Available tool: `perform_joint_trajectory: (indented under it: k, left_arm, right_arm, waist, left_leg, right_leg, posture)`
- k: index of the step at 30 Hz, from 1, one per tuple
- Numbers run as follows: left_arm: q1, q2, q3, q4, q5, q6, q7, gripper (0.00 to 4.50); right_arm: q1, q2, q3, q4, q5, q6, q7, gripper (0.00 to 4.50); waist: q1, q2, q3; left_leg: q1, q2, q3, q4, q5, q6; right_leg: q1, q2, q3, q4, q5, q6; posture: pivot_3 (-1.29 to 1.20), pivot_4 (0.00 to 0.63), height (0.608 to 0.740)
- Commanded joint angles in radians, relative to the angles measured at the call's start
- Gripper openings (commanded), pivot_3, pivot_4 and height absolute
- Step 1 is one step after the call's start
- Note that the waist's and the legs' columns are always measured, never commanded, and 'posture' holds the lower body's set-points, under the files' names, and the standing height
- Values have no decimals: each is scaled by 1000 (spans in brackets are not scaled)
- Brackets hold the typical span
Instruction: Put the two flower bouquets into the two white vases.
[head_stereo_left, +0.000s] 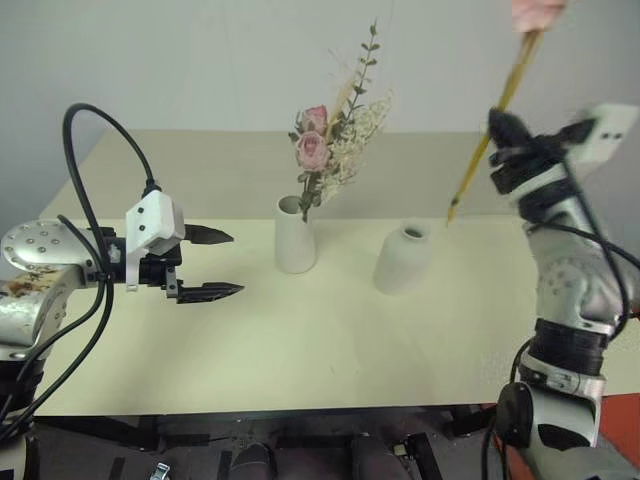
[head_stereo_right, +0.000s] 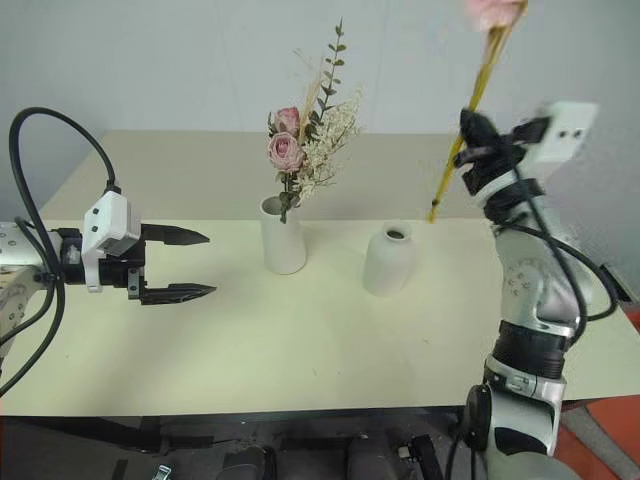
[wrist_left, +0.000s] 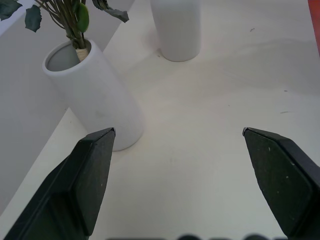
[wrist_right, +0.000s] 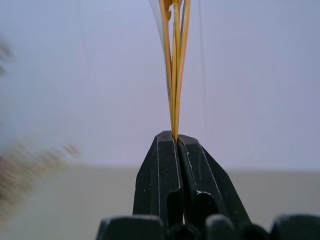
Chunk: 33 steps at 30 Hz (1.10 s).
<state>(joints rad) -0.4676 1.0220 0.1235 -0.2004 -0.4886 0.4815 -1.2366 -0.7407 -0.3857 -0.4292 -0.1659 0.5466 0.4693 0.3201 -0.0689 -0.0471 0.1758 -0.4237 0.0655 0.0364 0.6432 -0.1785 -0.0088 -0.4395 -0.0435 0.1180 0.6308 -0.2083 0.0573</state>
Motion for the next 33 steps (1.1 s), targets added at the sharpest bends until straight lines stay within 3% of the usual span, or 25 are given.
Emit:
perform_joint_trajectory:
  k: [1, 7, 15, 26, 29, 33]
  left_arm:
    - [-21, 9, 21, -1, -2, -23, -4, 4430]
    - [-30, 6, 16, 9, -6, -33, -13, 4430]
    - [-12, 14, 38, -2, -21, -25, -10, 4430]
    - [35, 15, 71, -30, -25, -28, 9, 4430]
    - [36, 16, 70, -30, -21, -30, 11, 4430]
    - [38, 14, 76, -30, -29, -35, 4, 4430]
  right_arm:
    - [19, 8, -22, -138, 94, 32, -42, 30]
    - [42, 28, 14, -193, 159, 54, -60, 30]
    - [22, 40, 89, -86, 102, -18, -24, 30]
    - [123, 52, 136, -47, 31, -116, 41, 30]
    - [148, 50, 151, -45, 30, -134, 71, 756]
    - [208, 25, 167, -92, 41, -112, 119, 2142]
  waist:
    - [0, 0, 0]
    - [-4, 0, 0]
    - [-2, 0, 0]
    - [-1, 0, 0]
    - [-2, 0, 0]
    - [-1, 0, 0]
  left_leg:
    - [1, 0, 0, 0, 0, 0]
    - [2, 0, 0, 0, 0, 0]
    - [1, 1, 0, 0, 0, 0]
    - [1, 1, 0, 0, 0, 0]
    - [1, 1, 0, 0, 0, 0]
    - [1, 1, 0, 0, 0, 0]
  right_leg:
    - [1, 0, 0, 0, -1, 1]
    - [0, 0, 0, 0, -2, 2]
    - [0, 0, 0, 0, -1, 0]
    - [0, 0, 0, 0, -2, 0]
    - [0, 0, 0, 0, -2, 1]
    - [0, 0, 0, 0, -2, 1]
  posture:
    - [0, 150, 740]
    - [0, 150, 740]
    - [0, 150, 740]
    - [0, 150, 740]
    - [0, 150, 740]
    - [0, 150, 740]
